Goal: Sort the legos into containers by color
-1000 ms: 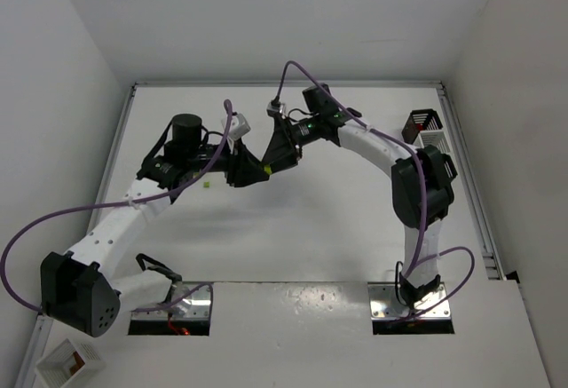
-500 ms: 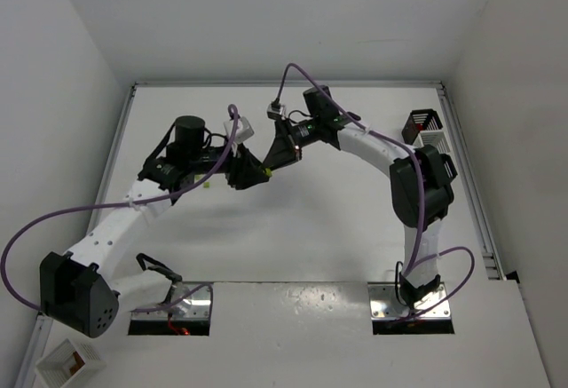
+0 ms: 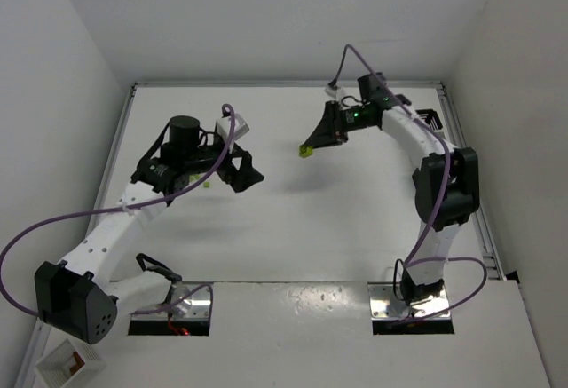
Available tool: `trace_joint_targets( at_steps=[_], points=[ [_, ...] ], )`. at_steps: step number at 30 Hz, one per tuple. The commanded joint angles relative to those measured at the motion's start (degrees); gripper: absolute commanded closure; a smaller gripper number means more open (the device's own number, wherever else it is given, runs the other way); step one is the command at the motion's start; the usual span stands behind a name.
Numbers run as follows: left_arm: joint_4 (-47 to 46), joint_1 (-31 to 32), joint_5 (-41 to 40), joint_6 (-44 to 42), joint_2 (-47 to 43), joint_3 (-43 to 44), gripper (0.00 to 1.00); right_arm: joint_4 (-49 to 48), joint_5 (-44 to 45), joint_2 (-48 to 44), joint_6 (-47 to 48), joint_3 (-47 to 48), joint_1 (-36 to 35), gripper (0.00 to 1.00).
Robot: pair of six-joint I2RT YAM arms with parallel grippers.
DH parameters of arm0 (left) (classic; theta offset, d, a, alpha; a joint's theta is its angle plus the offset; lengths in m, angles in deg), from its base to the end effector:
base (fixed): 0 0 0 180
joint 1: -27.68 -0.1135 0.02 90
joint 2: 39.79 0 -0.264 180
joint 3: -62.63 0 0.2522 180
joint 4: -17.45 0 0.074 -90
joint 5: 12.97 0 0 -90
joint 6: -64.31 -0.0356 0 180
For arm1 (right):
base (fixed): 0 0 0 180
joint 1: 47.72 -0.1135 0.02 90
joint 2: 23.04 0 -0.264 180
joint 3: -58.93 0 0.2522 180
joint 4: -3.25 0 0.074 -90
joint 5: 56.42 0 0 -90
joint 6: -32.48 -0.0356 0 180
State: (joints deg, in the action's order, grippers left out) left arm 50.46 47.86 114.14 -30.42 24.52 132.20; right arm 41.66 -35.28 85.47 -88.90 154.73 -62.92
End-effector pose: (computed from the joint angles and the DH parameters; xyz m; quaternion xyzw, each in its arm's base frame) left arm 0.2247 -0.1055 0.3269 0.3356 0.7570 -0.3358 0.4490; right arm 0.3815 0.1381 0.2408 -0.0768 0.7965 0.5983 0.0413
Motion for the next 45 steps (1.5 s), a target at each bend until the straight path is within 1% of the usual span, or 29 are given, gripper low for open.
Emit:
trace_joint_targets(
  at_steps=[1, 2, 3, 4, 5, 6, 7, 8, 9, 11, 12, 16, 20, 26, 33, 34, 36, 37, 39, 40, 42, 43, 44, 45],
  points=[
    [1.3, -1.2, -4.9, 0.7, -2.2, 2.5, 0.0, 28.3, 23.0, -1.2, 26.8, 12.7, 3.8, 1.0],
    [1.3, -1.2, -6.1, 0.7, -2.2, 2.5, 0.0, 29.7, 26.3, -1.9, 29.3, 13.2, 4.4, 1.0],
    [1.3, -1.2, -7.4, 2.1, -2.2, 3.1, 0.0, 29.1, 29.2, -3.1, 29.4, 12.3, 6.6, 1.0],
    [1.3, -1.2, -10.0, 2.7, -2.2, 3.1, 0.0, 28.1, 33.8, -4.6, 29.4, 11.3, 7.8, 1.0],
    [1.3, -1.2, -11.2, 3.2, -2.2, 3.1, 0.0, 27.0, 36.5, -6.3, 29.4, 10.4, 8.8, 1.0],
    [1.3, -1.7, -12.0, 3.8, -2.2, 3.1, 0.0, 26.2, 39.7, -9.1, 29.4, 9.8, 10.5, 1.0],
    [1.3, -1.7, -13.4, 3.9, -2.2, 3.8, 0.0, 26.2, 44.9, -10.1, 30.5, 9.8, 11.3, 1.0],
    [1.3, -2.3, -13.4, 4.4, -1.6, 3.8, 0.0, 26.2, 47.2, -10.7, 32.3, 10.6, 13.0, 1.0],
    [2.0, -3.1, -13.9, 4.4, -1.6, 4.3, 0.0, 27.5, 51.9, -10.7, 33.2, 11.3, 13.9, 1.0],
    [2.6, -3.7, -14.8, 4.4, -1.0, 5.0, 0.0, 29.2, 55.4, -10.7, 35.1, 13.7, 15.9, 1.0],
    [3.2, -4.3, -15.6, 4.4, -0.4, 5.8, 0.0, 31.1, 57.8, -10.7, 36.7, 14.5, 18.2, 1.0],
    [4.9, -4.8, -20.7, 5.1, 2.1, 7.0, 0.0, 33.8, 61.6, -8.7, 39.8, 19.5, 24.2, 1.0],
    [5.5, -6.7, -22.8, 3.4, 2.8, 7.0, 0.0, 34.3, 63.9, -3.4, 41.4, 22.3, 29.7, 1.0],
    [6.4, -8.5, -23.0, 1.5, 2.8, 7.0, 0.0, 34.4, 63.4, 1.6, 41.4, 24.6, 32.8, 1.0],
    [8.3, -10.7, -23.5, 1.0, 2.8, 6.4, 0.0, 32.7, 64.5, 5.3, 40.9, 26.4, 33.3, 0.99],
    [8.3, -10.7, -23.5, 0.4, 2.8, 6.4, 0.0, 32.7, 65.2, 5.9, 40.9, 26.4, 33.3, 0.94],
    [8.8, -11.3, -23.5, -0.2, 2.8, 6.4, 0.0, 30.9, 65.7, 5.9, 40.9, 26.4, 33.3, 0.9],
    [9.4, -11.8, -23.5, -0.2, 2.8, 6.4, 0.0, 30.9, 65.7, 5.9, 40.9, 25.9, 33.3, 0.84],
    [9.4, -12.5, -23.5, -0.9, 2.8, 6.4, 0.0, 30.3, 65.7, 5.9, 40.9, 25.9, 33.3, 0.78],
    [10.0, -13.1, -23.5, -1.5, 3.4, 6.4, 0.0, 30.3, 65.7, 6.4, 40.3, 26.4, 33.3, 0.7],
    [10.0, -13.9, -23.5, -2.3, 3.4, 6.4, 0.0, 30.3, 66.3, 6.5, 40.3, 26.4, 33.3, 0.62],
    [10.5, -14.6, -23.5, -3.2, 3.4, 6.4, 0.0, 30.3, 66.3, 6.5, 40.3, 26.4, 33.3, 0.52],
    [11.1, -14.6, -23.5, -3.7, 3.4, 6.4, 0.0, 30.3, 66.3, 6.5, 40.3, 26.4, 33.3, 0.48],
    [11.1, -15.9, -23.5, -5.0, 3.4, 6.4, 0.0, 29.7, 66.3, 5.9, 40.3, 26.4, 33.3, 0.46]
  ],
)
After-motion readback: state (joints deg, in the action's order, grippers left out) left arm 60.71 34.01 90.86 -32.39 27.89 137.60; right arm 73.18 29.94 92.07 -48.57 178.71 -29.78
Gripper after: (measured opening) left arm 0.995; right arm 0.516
